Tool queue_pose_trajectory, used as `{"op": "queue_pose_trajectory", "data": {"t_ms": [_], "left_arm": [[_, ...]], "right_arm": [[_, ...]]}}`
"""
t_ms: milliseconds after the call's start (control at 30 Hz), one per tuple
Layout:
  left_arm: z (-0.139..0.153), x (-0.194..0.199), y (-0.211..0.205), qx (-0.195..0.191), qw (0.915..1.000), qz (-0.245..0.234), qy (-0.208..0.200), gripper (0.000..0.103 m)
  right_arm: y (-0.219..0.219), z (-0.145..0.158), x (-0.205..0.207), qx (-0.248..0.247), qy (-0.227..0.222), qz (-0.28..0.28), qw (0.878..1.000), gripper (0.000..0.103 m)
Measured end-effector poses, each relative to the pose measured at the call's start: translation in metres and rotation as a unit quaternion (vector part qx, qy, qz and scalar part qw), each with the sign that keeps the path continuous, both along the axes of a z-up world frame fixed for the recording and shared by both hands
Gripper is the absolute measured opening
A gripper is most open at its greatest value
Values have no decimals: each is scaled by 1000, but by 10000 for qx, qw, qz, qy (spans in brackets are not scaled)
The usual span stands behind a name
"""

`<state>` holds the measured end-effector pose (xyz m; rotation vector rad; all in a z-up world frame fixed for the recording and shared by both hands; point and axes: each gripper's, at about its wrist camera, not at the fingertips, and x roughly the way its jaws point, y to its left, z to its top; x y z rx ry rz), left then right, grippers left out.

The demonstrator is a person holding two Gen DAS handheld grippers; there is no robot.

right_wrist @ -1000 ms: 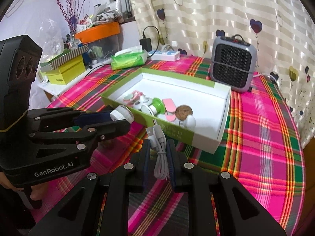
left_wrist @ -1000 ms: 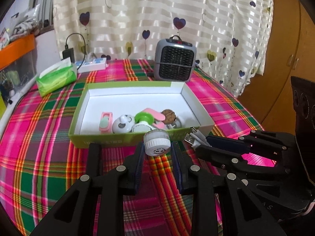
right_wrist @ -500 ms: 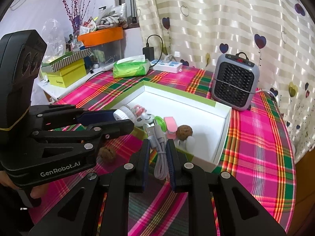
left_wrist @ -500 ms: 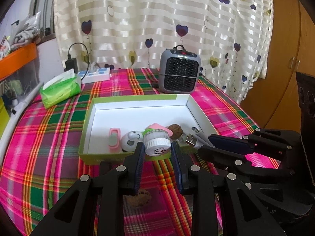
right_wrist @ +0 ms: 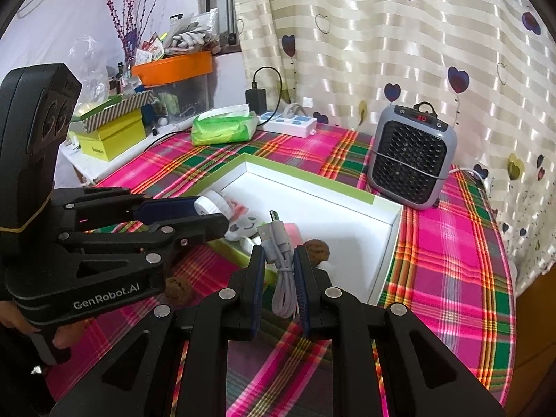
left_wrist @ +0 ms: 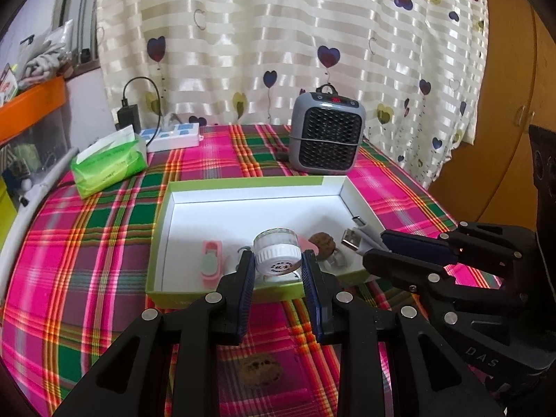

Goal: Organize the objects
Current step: 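Lower and release the container in the tray with left gripper while right gripper releases the cable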

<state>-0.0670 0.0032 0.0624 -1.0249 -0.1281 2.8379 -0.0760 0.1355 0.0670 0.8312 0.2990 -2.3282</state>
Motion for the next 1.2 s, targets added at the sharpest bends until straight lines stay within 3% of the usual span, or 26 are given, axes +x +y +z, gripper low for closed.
{"op": "queue_pose_trajectory", "data": {"t_ms": [1200], "left_arm": [[3, -47, -33, -75, 9996, 271, 35, 25]], "right_arm": [[-13, 8, -58, 71, 89, -3, 9999, 18]]}}
